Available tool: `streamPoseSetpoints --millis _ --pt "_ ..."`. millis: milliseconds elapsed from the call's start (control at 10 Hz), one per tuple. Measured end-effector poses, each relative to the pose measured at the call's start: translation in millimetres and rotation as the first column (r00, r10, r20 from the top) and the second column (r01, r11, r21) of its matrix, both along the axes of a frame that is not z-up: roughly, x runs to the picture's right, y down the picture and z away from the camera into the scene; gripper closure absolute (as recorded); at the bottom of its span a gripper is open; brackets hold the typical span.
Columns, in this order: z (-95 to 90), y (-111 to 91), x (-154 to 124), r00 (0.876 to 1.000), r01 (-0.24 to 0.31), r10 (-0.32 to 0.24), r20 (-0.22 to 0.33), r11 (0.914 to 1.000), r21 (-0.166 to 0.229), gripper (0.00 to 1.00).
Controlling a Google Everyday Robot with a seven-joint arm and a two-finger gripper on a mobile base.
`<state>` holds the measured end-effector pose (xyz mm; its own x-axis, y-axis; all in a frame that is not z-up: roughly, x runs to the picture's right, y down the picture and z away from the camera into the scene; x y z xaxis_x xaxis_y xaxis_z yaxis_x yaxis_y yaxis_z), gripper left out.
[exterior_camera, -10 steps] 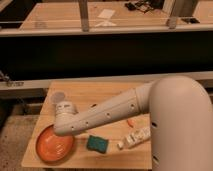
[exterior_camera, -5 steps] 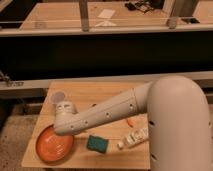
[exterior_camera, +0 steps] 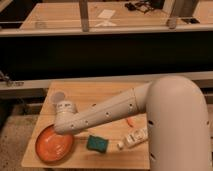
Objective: Pick up the ceramic bowl
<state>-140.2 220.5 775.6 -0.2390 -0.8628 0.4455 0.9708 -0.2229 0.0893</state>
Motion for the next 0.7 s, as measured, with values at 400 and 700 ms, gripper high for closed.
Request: streamPoseSetpoints --millis 400,700 --pt "2.7 -3 -7 0.999 0.041 -0.041 0.026 0.9991 -0.005 0.33" --pt "3.3 -3 -13 0.997 0.067 -0.066 0.046 0.9977 -0.008 0.25"
